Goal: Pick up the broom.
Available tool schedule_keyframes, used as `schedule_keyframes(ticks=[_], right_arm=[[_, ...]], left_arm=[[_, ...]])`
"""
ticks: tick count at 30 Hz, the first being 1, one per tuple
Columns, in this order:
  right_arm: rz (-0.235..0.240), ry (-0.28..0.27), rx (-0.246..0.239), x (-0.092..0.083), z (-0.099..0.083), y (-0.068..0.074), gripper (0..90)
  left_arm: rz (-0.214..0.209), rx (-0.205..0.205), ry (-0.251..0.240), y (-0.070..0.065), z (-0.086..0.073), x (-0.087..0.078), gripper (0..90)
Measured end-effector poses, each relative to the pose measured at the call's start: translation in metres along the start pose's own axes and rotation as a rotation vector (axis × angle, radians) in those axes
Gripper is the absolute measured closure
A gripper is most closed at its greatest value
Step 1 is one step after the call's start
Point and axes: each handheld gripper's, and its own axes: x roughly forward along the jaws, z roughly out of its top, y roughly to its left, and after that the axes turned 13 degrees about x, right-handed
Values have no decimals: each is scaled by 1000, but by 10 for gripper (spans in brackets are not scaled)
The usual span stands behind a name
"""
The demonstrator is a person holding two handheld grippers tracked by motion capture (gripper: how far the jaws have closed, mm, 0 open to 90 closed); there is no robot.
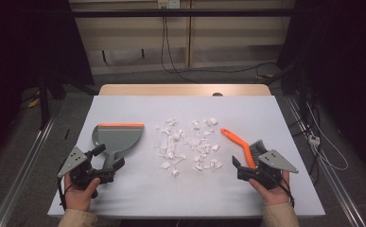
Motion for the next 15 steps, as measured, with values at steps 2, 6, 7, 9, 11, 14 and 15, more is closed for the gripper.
schedule_keyframes(ticks=[2, 6, 7, 9, 11, 14, 15], right_arm=[[-6, 11, 0, 7, 5, -1, 60], [20, 36, -20, 14, 11, -6, 68], [14, 46, -10, 16, 12, -8, 73], [4, 66, 16, 21, 15, -14, 93], [-9, 80, 12, 26, 20, -19, 109], [-59, 107, 10, 37, 26, -28, 121], [-72, 125, 10, 41, 28, -31, 134]], left_arm=[[0, -6, -10, -1, 0, -1, 49], [3, -5, -12, -2, 1, -1, 49], [1, 6, -4, -2, 0, 0, 49], [-3, 1, 3, -3, -1, 1, 50], [-1, 2, -1, -3, 0, 2, 50], [8, -6, -12, -1, 0, 0, 50], [6, -5, -12, -1, 0, 0, 50]])
